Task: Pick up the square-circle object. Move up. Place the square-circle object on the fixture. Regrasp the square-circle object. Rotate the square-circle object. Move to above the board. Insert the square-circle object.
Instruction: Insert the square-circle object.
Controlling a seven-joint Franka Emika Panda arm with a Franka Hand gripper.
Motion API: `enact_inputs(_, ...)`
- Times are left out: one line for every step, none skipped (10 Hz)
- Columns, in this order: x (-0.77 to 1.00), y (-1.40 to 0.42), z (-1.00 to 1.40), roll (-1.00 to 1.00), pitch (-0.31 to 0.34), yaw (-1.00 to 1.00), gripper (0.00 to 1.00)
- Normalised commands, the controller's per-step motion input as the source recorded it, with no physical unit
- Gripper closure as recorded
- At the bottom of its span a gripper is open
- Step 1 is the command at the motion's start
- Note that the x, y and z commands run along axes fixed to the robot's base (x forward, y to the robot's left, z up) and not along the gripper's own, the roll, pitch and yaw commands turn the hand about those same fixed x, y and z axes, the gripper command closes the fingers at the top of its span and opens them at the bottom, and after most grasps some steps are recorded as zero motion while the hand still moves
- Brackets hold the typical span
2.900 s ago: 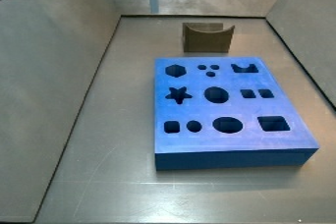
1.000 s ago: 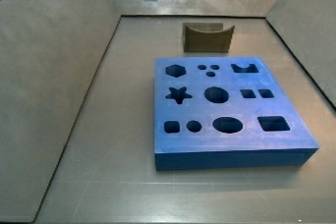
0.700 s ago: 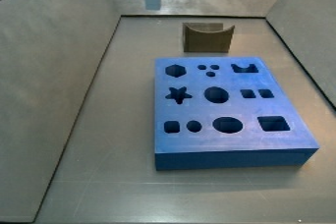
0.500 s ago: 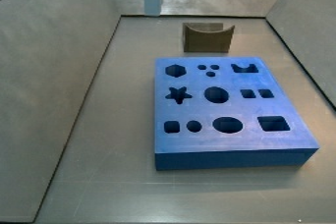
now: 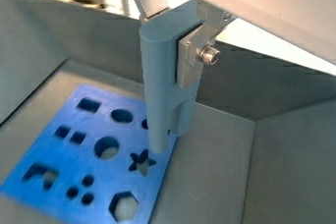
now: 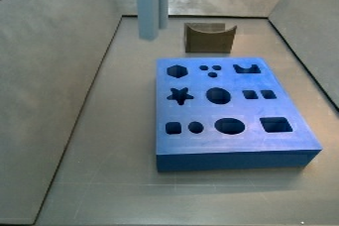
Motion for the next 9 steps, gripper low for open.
enact_inputs(0.09,-0.27,-0.36,0.0,-0.053,-0.85,1.0)
enact_inputs(0.23,-0.29,-0.41,0.0,-0.054,-0.75,1.0)
enact_inputs(0.39,-0.35,-0.56,0.02,-0.086,-0.6,1.0)
enact_inputs(0.46,-0.37,-0.61,0.03,-0.083,-0.53,1.0)
enact_inputs(0.47,-0.36,-0.52,0.0,-0.051,-0.54,1.0)
enact_inputs(0.44,-0.33,-0.42,0.0,-0.029,-0.57,1.0)
enact_inputs(0.46,-0.33,-0.37,0.0,-0.006,-0.55,1.0)
enact_inputs(0.45,-0.33,-0.35,0.0,0.0,-0.55,1.0)
enact_inputs(0.36,-0.31,-0.28,-0.01,0.0,-0.63,1.0)
